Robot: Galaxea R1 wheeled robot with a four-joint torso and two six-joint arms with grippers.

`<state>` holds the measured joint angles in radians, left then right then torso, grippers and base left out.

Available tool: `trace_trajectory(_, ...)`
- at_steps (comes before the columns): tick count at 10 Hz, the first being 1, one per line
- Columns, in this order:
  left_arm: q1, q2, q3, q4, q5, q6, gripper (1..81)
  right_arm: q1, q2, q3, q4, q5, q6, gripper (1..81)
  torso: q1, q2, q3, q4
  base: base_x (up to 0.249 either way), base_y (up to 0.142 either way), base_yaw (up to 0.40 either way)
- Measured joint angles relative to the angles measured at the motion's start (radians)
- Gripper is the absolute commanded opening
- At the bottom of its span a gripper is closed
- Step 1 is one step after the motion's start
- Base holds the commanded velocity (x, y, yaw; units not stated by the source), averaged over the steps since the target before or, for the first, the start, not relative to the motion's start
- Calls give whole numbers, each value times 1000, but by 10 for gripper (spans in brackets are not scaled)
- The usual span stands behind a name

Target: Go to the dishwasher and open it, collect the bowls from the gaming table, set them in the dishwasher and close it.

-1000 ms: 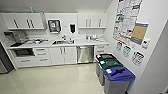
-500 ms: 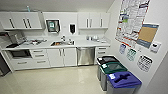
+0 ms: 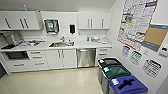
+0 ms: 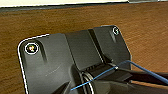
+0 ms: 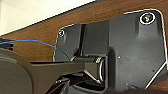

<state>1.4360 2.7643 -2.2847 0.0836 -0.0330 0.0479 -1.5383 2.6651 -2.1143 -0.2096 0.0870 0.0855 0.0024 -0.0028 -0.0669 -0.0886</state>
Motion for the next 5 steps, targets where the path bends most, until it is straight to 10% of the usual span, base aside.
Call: trace_trajectory(5, 2, 0, 0, 0, 0, 0, 811, 0, 0, 0, 0, 0, -3, 811, 0, 0, 0, 0, 169, 0, 0)
